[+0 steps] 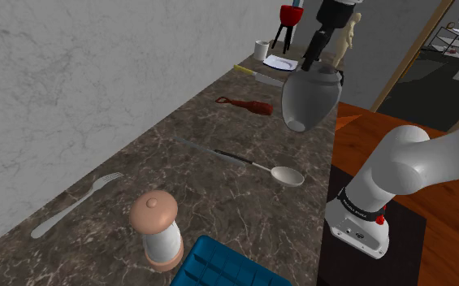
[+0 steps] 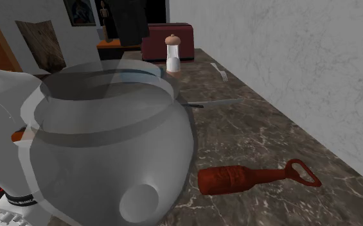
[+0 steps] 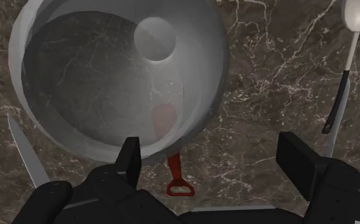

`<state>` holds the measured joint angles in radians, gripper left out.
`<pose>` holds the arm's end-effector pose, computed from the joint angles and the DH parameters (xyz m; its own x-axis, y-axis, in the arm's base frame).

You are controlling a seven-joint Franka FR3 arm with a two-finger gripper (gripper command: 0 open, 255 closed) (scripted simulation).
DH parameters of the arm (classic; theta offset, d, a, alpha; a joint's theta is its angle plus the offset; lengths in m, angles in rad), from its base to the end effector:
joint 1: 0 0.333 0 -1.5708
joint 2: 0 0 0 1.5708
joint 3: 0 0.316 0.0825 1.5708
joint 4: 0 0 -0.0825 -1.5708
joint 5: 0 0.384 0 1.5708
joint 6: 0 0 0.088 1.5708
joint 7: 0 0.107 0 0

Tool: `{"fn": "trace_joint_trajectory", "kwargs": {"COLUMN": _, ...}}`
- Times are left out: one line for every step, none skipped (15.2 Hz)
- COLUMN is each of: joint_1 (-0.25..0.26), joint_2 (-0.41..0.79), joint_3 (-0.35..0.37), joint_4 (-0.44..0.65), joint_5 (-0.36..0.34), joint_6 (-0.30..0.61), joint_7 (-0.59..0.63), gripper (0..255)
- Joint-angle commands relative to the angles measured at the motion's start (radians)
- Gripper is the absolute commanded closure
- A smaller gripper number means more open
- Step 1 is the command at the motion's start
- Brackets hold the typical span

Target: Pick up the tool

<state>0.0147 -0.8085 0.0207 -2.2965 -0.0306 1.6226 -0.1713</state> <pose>0.3057 0.0102 0.6307 0.9714 0.2021 0.1243 0.1949 -0.9785 0.0676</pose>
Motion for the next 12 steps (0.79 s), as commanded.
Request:
{"fn": "trace_joint_trajectory", "kwargs": {"joint_1": 0.000, "joint_2": 0.000, "joint_3": 0.000, "joint_4": 0.000, "joint_5": 0.000, "joint_6": 0.000, "joint_7": 0.000, "gripper": 0}}
{"fn": "trace_joint_trajectory", "kwargs": {"joint_1": -0.001, "joint_2": 0.035, "joint_3": 0.003, "joint_4": 0.002, "joint_5": -0.003, "joint_6": 0.022, "joint_7": 0.001, "gripper": 0}}
{"fn": "trace_joint_trajectory", "kwargs": {"joint_1": -0.002, "joint_2": 0.071, "joint_3": 0.005, "joint_4": 0.006, "joint_5": -0.007, "joint_6": 0.043, "joint_7": 0.002, "gripper": 0}}
{"fn": "trace_joint_trajectory", "kwargs": {"joint_1": -0.003, "joint_2": 0.107, "joint_3": 0.008, "joint_4": 0.010, "joint_5": -0.010, "joint_6": 0.063, "joint_7": 0.003, "gripper": 0}}
{"fn": "trace_joint_trajectory", "kwargs": {"joint_1": -0.004, "joint_2": 0.144, "joint_3": 0.010, "joint_4": 0.016, "joint_5": -0.014, "joint_6": 0.083, "joint_7": 0.005, "gripper": 0}}
{"fn": "trace_joint_trajectory", "kwargs": {"joint_1": -0.005, "joint_2": 0.181, "joint_3": 0.013, "joint_4": 0.023, "joint_5": -0.018, "joint_6": 0.102, "joint_7": 0.007, "gripper": 0}}
{"fn": "trace_joint_trajectory", "kwargs": {"joint_1": -0.007, "joint_2": 0.219, "joint_3": 0.016, "joint_4": 0.031, "joint_5": -0.022, "joint_6": 0.120, "joint_7": 0.008, "gripper": 0}}
{"fn": "trace_joint_trajectory", "kwargs": {"joint_1": -0.009, "joint_2": 0.257, "joint_3": 0.019, "joint_4": 0.040, "joint_5": -0.026, "joint_6": 0.138, "joint_7": 0.010, "gripper": 0}}
{"fn": "trace_joint_trajectory", "kwargs": {"joint_1": -0.012, "joint_2": 0.295, "joint_3": 0.022, "joint_4": 0.051, "joint_5": -0.030, "joint_6": 0.155, "joint_7": 0.012, "gripper": 0}}
{"fn": "trace_joint_trajectory", "kwargs": {"joint_1": -0.015, "joint_2": 0.334, "joint_3": 0.027, "joint_4": 0.062, "joint_5": -0.035, "joint_6": 0.171, "joint_7": 0.014, "gripper": 0}}
{"fn": "trace_joint_trajectory", "kwargs": {"joint_1": -0.018, "joint_2": 0.373, "joint_3": 0.031, "joint_4": 0.075, "joint_5": -0.039, "joint_6": 0.186, "joint_7": 0.016, "gripper": 0}}
{"fn": "trace_joint_trajectory", "kwargs": {"joint_1": -0.022, "joint_2": 0.413, "joint_3": 0.035, "joint_4": 0.089, "joint_5": -0.044, "joint_6": 0.200, "joint_7": 0.018, "gripper": 0}}
